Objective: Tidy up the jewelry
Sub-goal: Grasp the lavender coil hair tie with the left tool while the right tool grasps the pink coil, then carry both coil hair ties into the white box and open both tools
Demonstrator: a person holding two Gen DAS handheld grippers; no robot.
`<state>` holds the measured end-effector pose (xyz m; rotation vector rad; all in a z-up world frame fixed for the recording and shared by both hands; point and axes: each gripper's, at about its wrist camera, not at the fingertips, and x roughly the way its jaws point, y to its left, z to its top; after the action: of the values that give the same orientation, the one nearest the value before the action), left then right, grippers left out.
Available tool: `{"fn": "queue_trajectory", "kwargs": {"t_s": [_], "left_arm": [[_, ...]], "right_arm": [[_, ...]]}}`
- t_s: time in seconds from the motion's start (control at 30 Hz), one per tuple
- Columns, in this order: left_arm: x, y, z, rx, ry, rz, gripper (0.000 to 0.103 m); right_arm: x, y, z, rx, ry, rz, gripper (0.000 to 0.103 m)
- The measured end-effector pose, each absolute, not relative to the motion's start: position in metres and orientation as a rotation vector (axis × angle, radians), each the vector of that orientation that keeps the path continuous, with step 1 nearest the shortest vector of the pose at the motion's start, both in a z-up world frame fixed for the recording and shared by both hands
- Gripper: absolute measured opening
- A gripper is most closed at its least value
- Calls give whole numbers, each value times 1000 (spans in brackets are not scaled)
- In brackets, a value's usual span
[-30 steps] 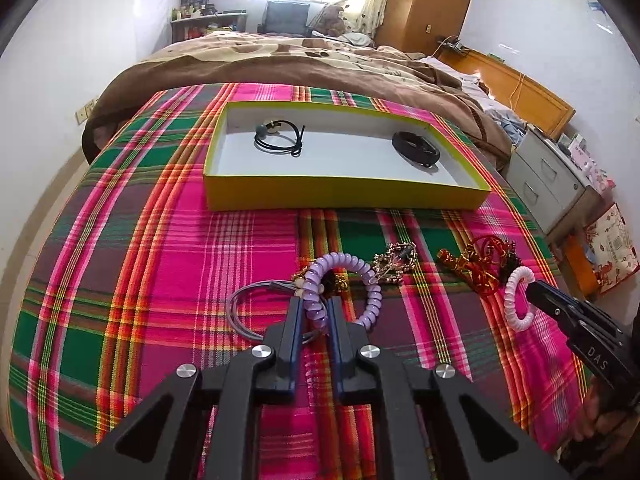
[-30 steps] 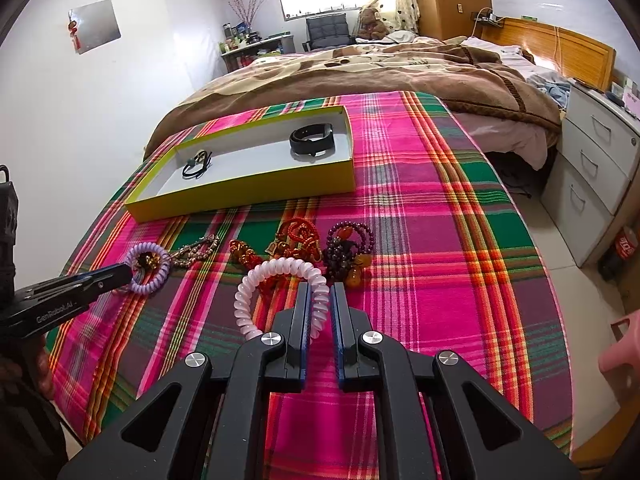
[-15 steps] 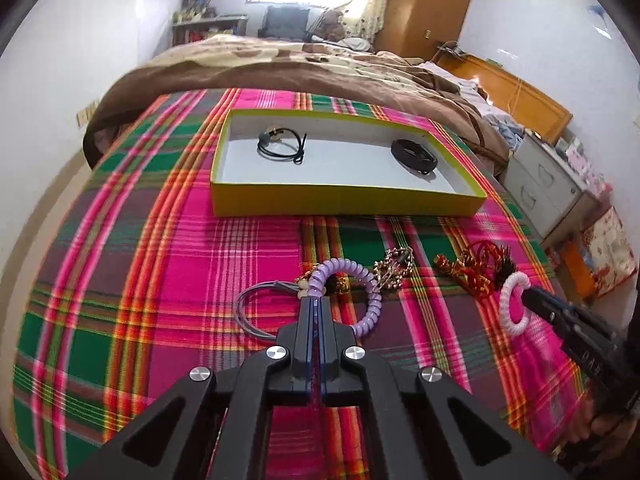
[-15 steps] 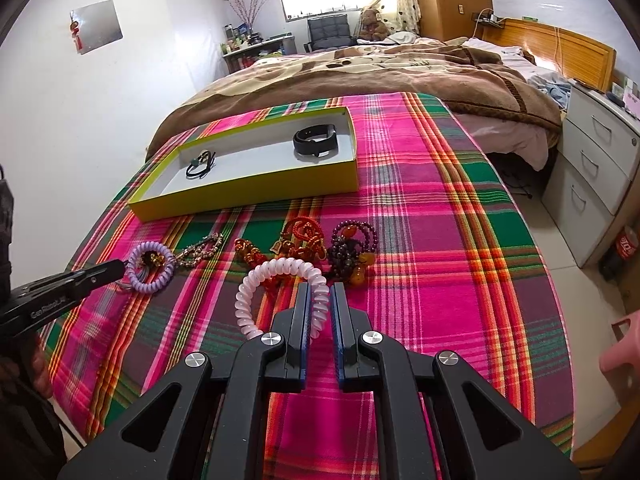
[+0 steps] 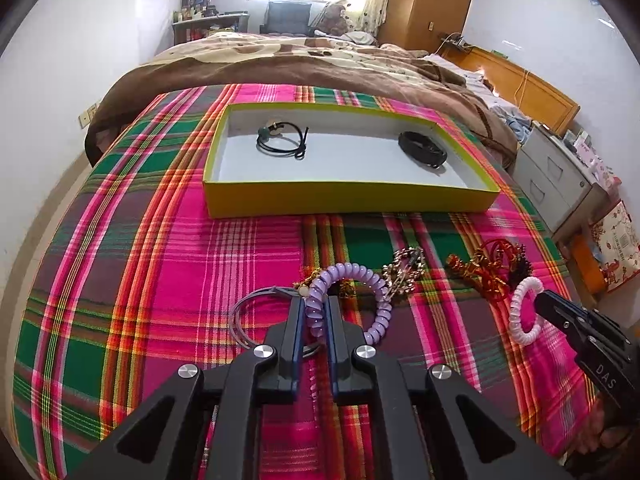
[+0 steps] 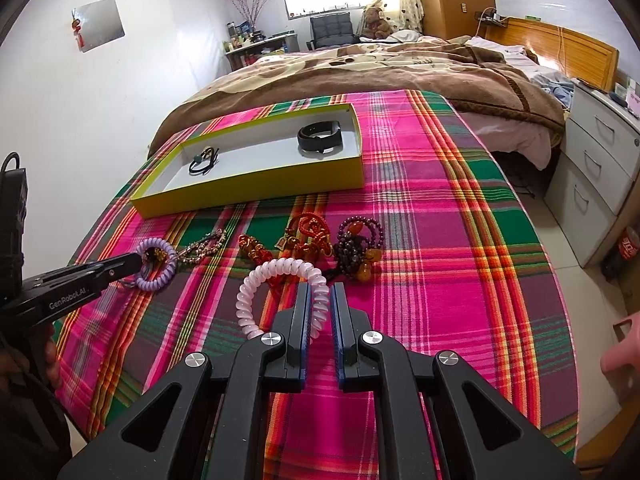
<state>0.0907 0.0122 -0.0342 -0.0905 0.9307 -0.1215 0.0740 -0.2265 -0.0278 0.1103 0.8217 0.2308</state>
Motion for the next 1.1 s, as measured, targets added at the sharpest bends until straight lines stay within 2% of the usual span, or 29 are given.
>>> {"fn": "queue_trajectory", "kwargs": {"t_s": [0.43,1.1], "left_arm": [[87,2,-33,-3,910,-109,9],[64,21,-7,-108,847,-172,9]], "right_arm": [[73,-225,-28,109,821,234,10],[66,-220,-19,104,800,239,10]]}}
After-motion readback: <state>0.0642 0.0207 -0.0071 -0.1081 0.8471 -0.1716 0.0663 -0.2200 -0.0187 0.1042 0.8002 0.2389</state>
